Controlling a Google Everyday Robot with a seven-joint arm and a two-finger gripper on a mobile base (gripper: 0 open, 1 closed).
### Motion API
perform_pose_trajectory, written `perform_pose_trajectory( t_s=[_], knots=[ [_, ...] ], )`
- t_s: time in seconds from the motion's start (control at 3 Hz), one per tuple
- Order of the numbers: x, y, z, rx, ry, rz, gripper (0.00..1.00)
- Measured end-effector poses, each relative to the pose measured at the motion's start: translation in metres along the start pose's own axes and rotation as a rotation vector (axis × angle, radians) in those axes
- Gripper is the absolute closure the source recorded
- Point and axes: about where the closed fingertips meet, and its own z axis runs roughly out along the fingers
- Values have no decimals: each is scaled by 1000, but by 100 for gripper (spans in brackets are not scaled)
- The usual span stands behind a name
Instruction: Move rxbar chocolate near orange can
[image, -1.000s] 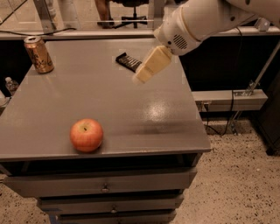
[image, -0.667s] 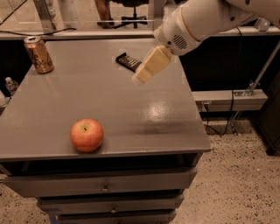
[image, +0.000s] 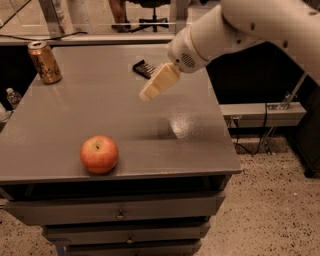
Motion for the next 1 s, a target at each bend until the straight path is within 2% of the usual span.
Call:
perform_pose_trajectory(
  t_s=[0.33,1.0],
  knots=[
    [10,-31,40,25,-22,44,0],
    [31,-91,96,61,-44,156,0]
  ],
)
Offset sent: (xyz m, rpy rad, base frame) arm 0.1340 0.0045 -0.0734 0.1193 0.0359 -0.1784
